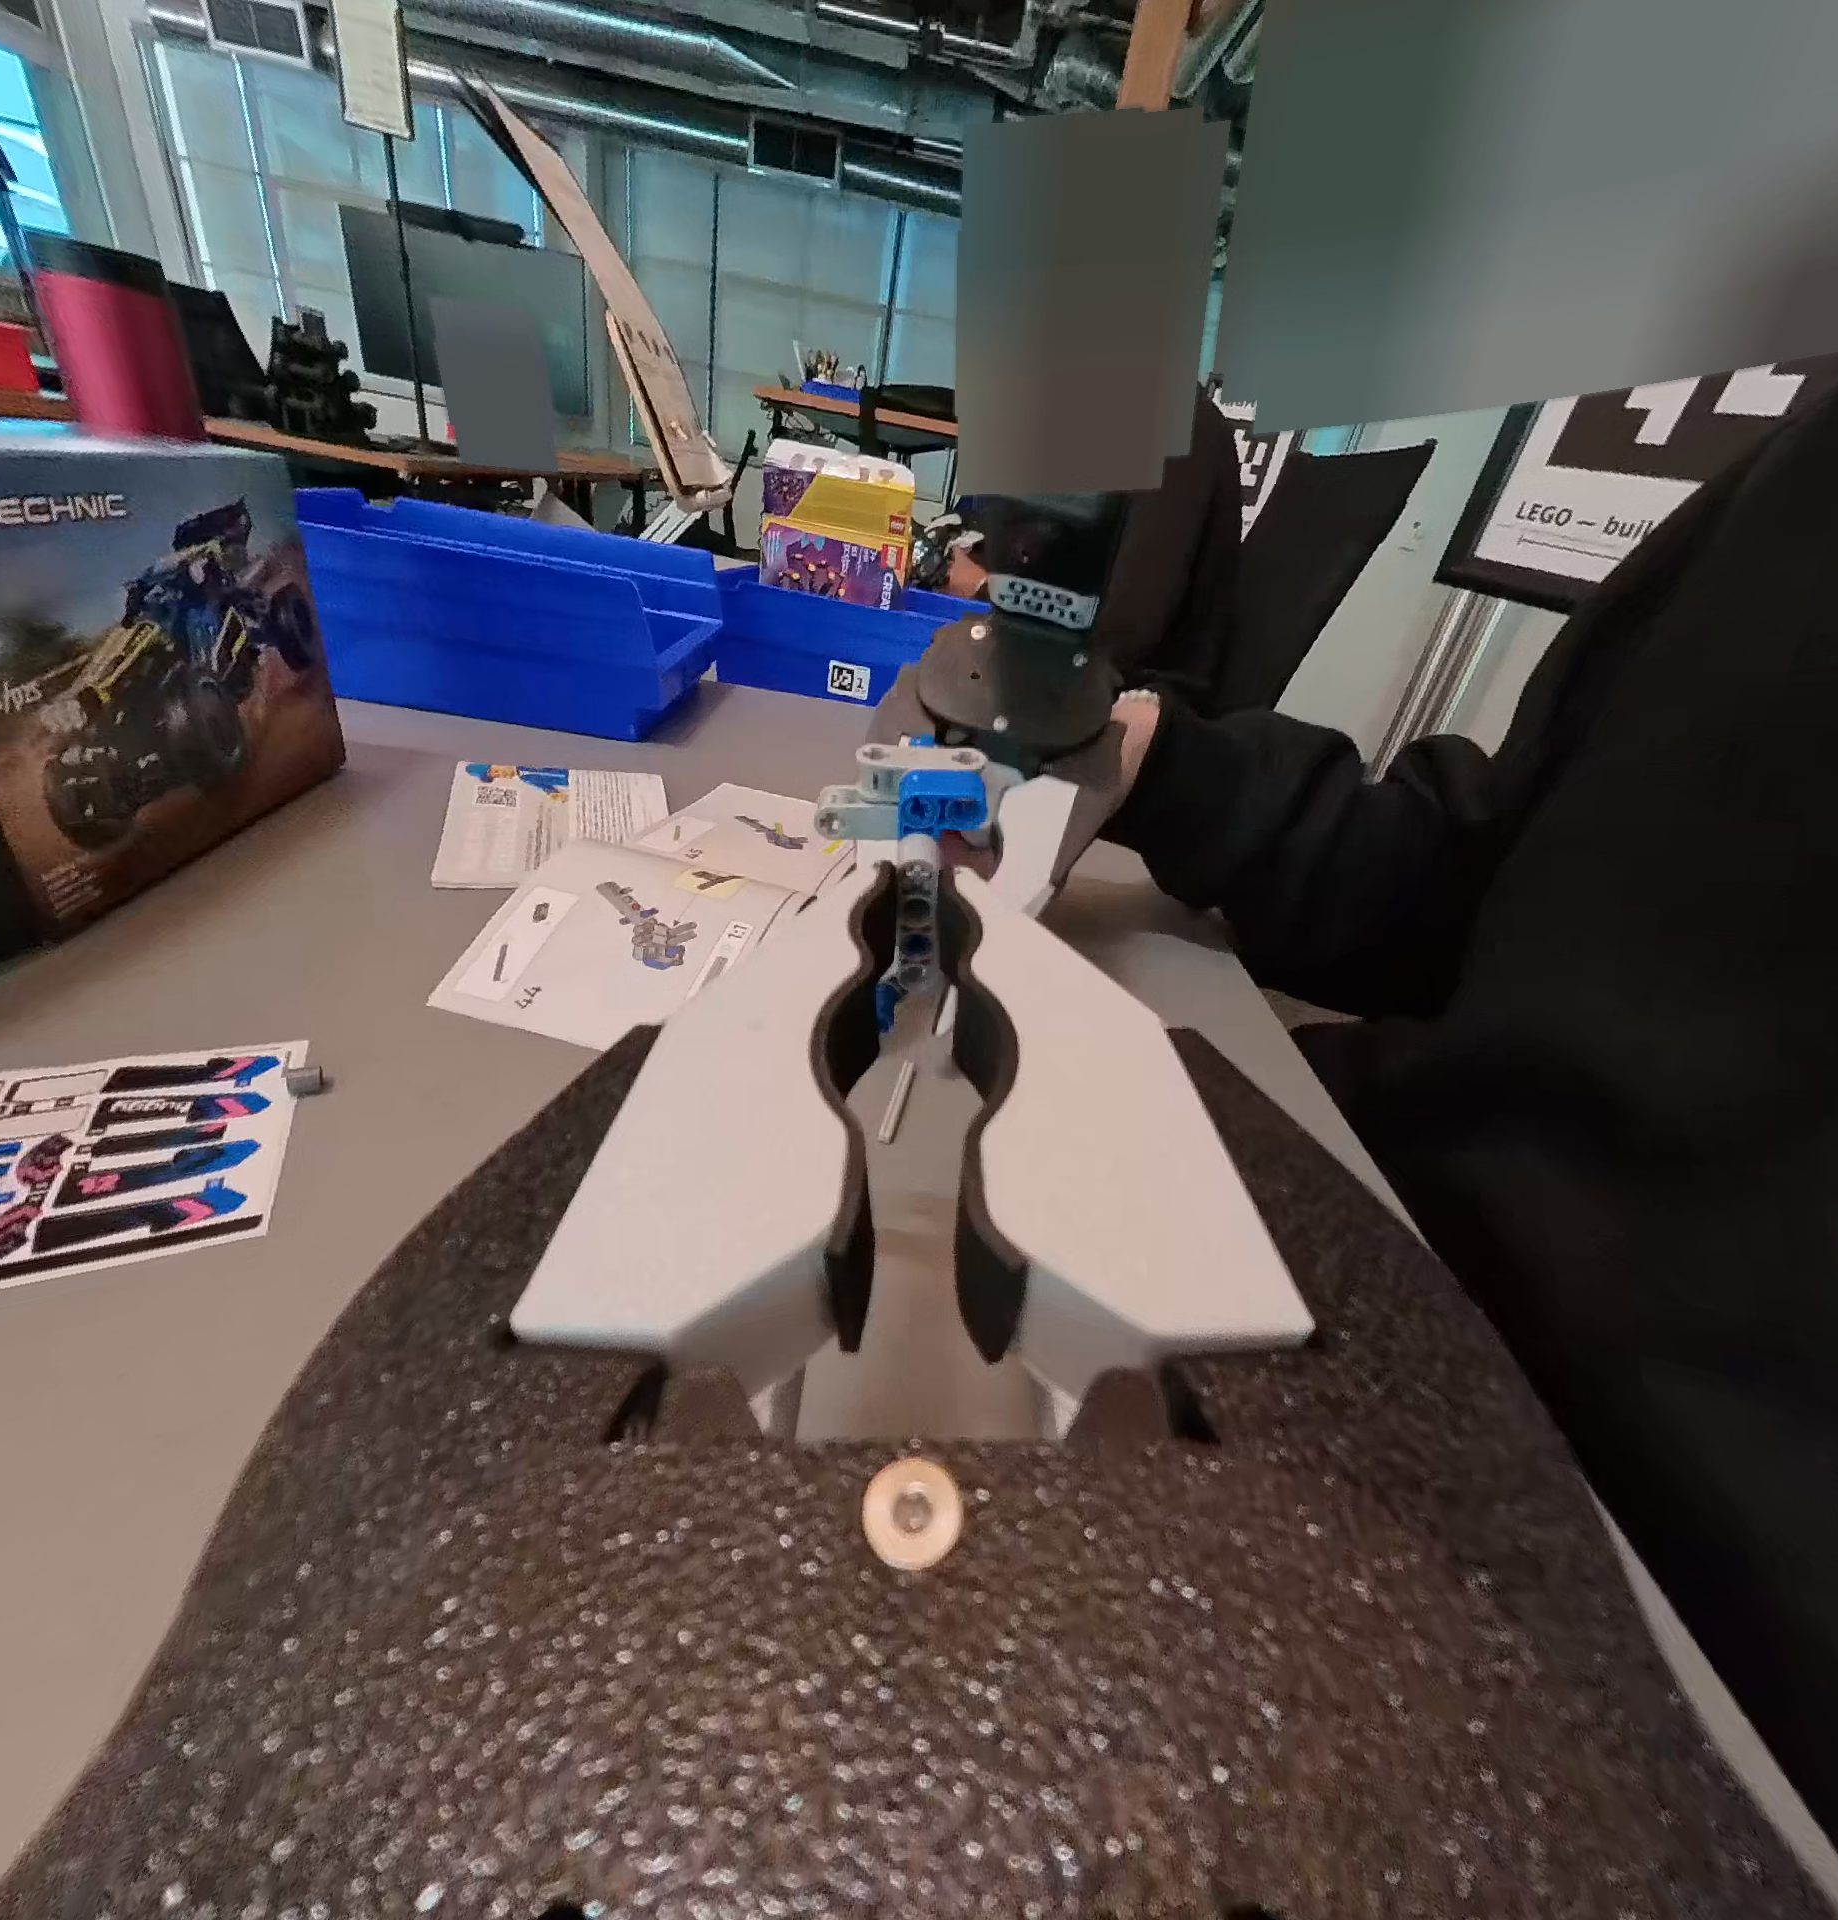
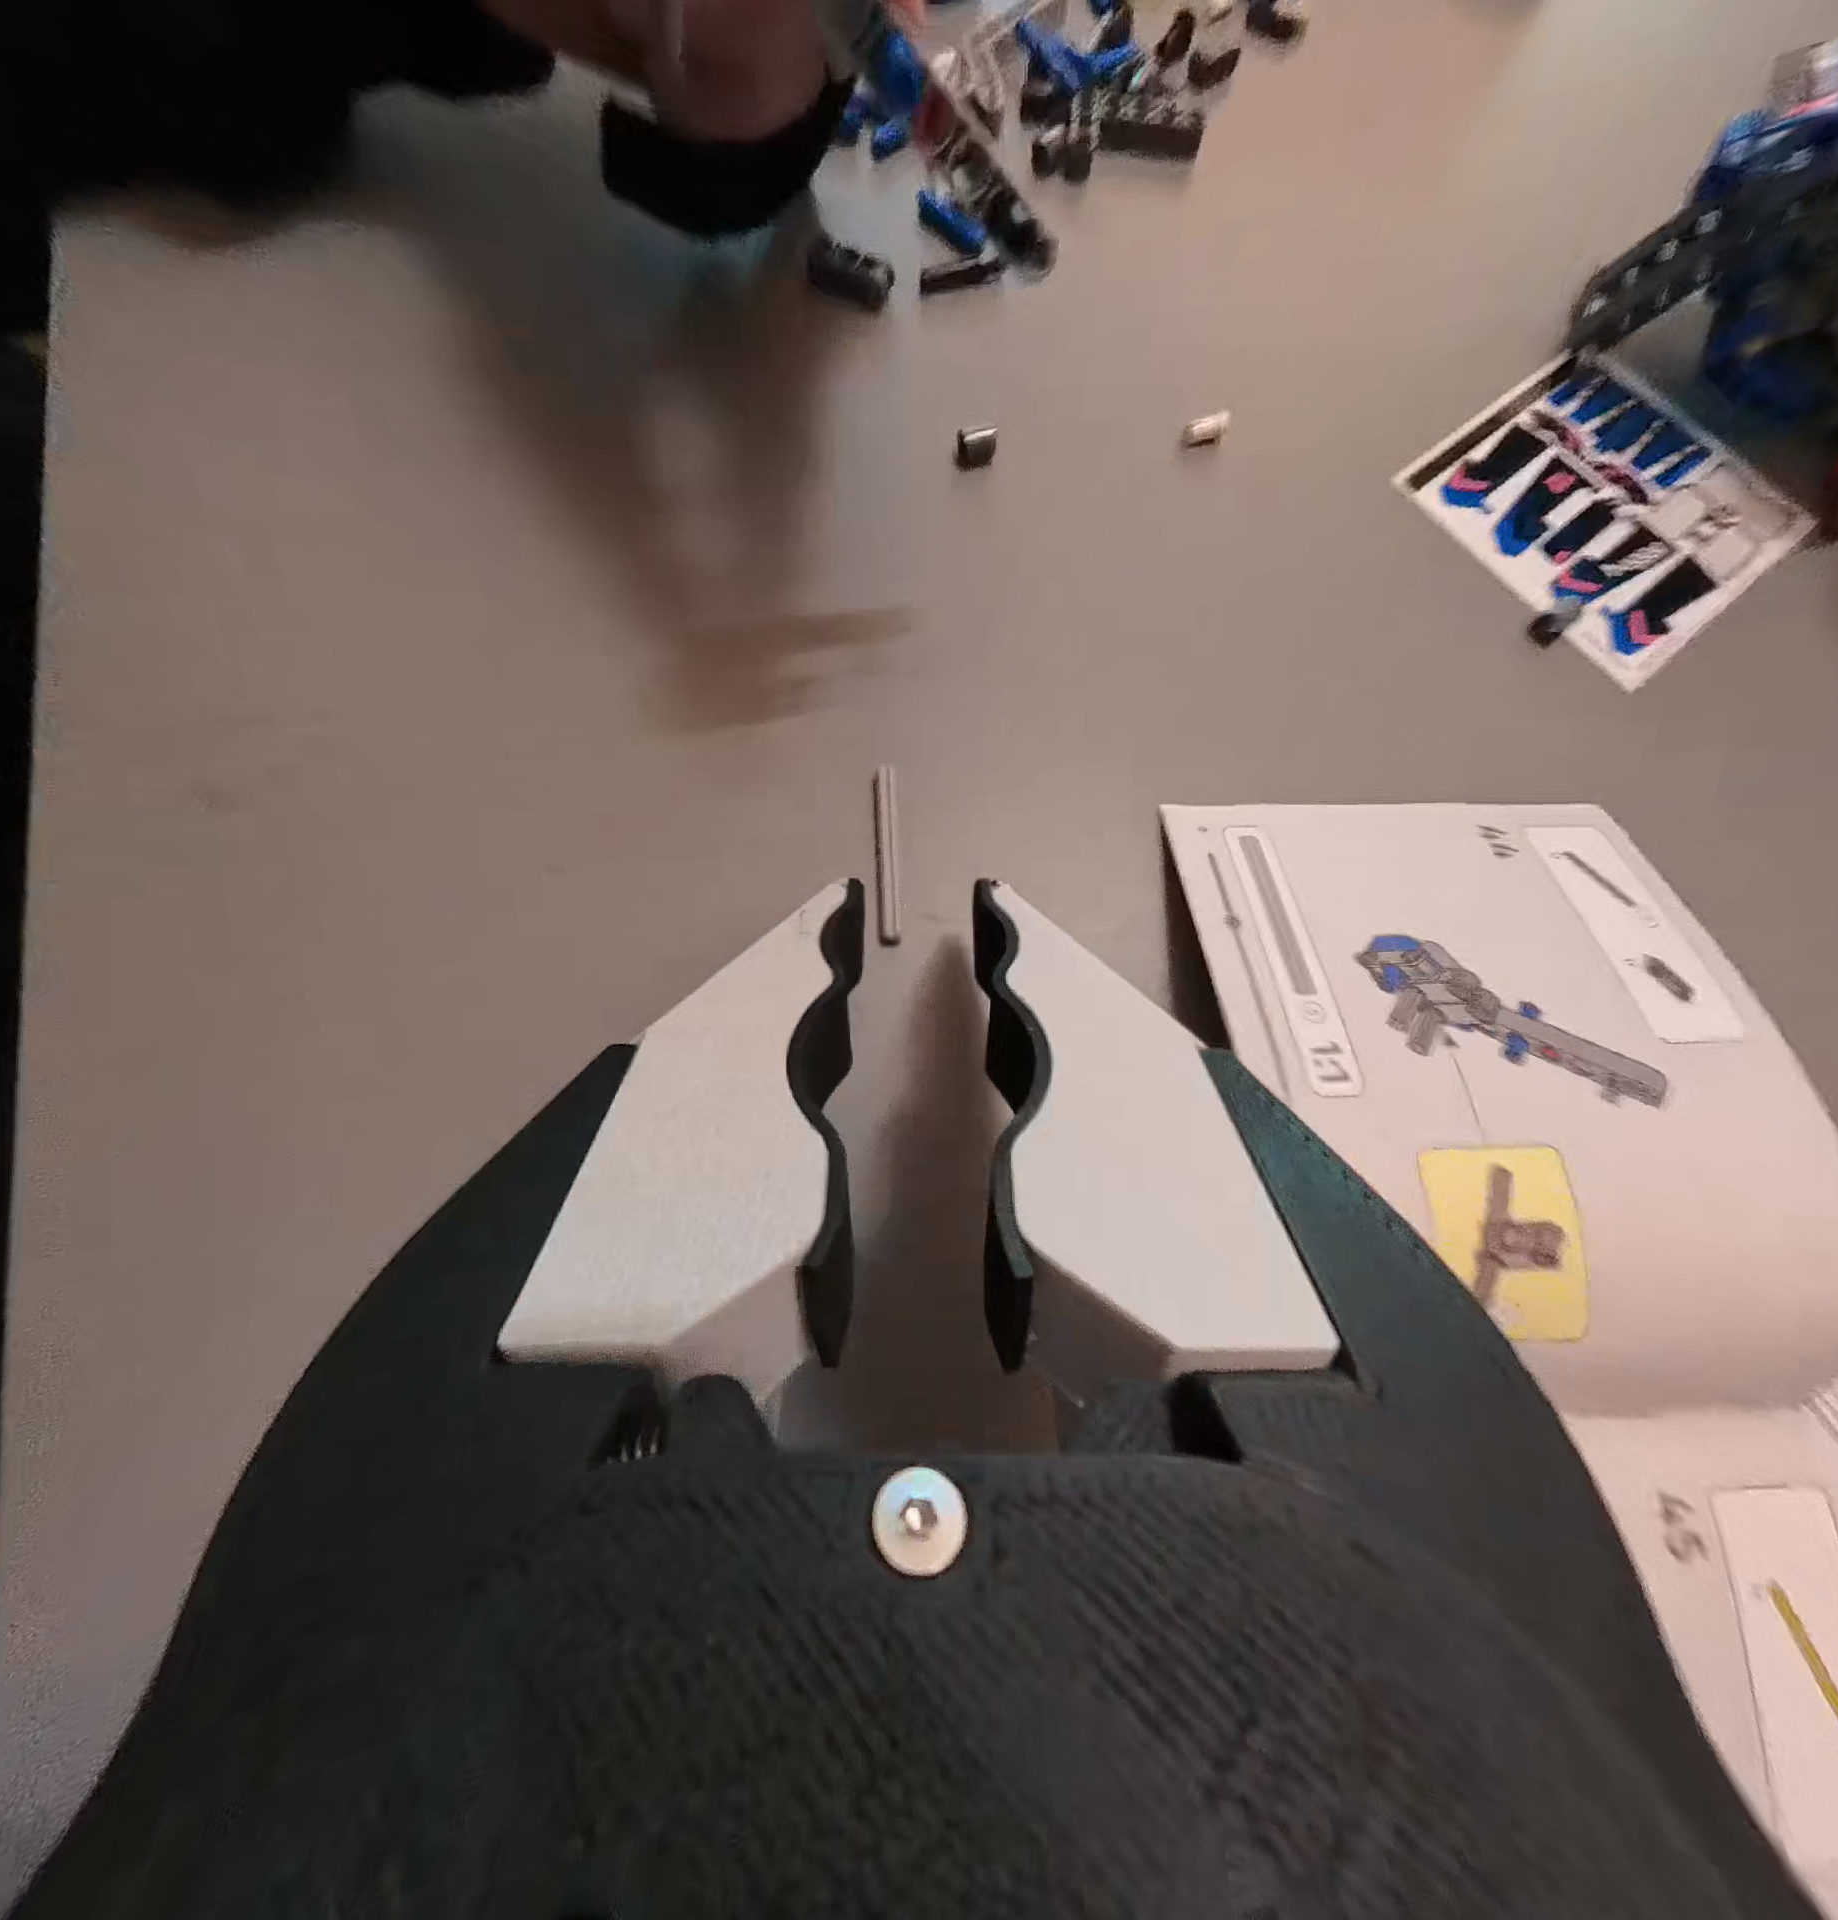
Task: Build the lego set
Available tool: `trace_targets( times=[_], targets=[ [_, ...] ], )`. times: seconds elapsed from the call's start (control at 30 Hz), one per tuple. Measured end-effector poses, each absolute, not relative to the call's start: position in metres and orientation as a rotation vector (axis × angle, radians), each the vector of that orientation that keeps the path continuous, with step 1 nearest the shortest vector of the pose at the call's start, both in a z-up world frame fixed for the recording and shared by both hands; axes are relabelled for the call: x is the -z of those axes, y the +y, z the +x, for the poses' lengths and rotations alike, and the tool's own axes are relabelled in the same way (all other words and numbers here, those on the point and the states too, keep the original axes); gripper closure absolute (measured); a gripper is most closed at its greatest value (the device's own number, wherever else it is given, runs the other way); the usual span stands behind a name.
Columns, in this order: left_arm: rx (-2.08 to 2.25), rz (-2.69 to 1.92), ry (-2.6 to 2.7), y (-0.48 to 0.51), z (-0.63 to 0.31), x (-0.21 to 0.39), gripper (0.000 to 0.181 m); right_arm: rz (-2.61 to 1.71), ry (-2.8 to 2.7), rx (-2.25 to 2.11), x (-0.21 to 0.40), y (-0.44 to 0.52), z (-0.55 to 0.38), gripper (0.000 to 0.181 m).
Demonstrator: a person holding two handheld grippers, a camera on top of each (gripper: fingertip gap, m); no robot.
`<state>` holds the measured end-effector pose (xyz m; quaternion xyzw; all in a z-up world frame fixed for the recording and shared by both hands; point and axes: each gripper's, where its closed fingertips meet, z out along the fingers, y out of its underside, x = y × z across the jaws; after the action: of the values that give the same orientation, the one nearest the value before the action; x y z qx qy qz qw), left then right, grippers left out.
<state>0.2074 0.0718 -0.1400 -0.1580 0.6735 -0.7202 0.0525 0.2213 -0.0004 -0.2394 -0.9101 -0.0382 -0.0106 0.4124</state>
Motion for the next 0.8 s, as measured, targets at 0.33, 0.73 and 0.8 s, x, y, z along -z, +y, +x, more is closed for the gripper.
trace_targets(
  times=[0.33, 0.73, 0.8],
  targets=[
    [2.097, -0.403, 2.106, 0.065, 0.203, 0.149, 0.177, -2.289, -0.092, -0.037, 0.253, 0.006, 0.217, 0.170],
    [2.135, -0.587, 2.209, 0.062, 0.202, 0.159, 0.177, -2.013, -0.071, 0.026, 0.207, 0.022, 0.219, 0.178],
    [2.130, -0.623, 2.266, 0.060, 0.199, 0.164, 0.176, -1.920, -0.103, 0.073, 0.181, 0.023, 0.215, 0.178]
  ],
)
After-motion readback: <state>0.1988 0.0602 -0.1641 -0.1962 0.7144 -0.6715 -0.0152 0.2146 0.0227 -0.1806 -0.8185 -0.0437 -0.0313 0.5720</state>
